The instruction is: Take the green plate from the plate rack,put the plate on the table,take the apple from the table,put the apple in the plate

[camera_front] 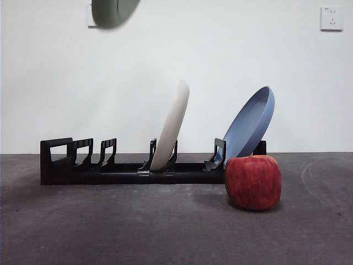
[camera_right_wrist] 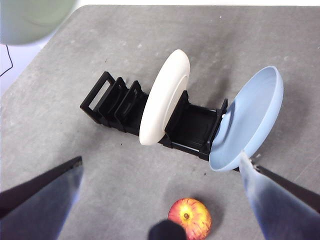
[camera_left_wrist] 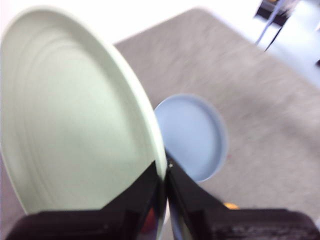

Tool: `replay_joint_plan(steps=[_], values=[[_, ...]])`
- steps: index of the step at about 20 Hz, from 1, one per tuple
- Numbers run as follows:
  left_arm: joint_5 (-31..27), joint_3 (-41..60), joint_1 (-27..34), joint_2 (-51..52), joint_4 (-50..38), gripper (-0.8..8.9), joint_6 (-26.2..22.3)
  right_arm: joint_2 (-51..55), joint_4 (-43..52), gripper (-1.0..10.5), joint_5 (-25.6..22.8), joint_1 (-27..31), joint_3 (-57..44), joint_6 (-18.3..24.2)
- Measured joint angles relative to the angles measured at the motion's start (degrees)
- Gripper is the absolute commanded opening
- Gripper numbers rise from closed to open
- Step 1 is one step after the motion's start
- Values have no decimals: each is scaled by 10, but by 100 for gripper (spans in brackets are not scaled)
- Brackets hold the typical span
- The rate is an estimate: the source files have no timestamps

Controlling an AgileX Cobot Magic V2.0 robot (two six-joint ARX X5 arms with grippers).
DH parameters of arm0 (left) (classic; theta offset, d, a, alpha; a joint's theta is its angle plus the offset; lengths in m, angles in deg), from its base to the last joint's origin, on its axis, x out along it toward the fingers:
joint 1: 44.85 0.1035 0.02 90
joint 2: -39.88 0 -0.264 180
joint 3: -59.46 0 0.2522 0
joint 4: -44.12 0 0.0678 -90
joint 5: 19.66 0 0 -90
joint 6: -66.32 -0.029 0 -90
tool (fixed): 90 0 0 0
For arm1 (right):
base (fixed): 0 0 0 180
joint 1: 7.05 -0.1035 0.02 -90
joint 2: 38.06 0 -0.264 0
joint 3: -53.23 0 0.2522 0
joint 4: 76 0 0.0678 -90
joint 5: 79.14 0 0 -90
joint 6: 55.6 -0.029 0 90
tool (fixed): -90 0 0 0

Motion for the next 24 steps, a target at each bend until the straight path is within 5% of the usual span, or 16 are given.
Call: replay_joint_plan(steps=[4,8,16,19,24], values=[[-61,60,-93,113,0,-13,-18,0,1,594,-1,0,0,1],[-193,262,-195,256,0,-13,-22,0,12,594,-8,0,0,2],[-307,681,-286,538,-1,-13,161,0,11,594,-8,0,0,2],[-321,792,-314,557,-67,-13,211,0,10,594,-8,0,0,0],[-353,905,-351,476,-220,-13,220,0,-6,594,-8,0,0,-3]])
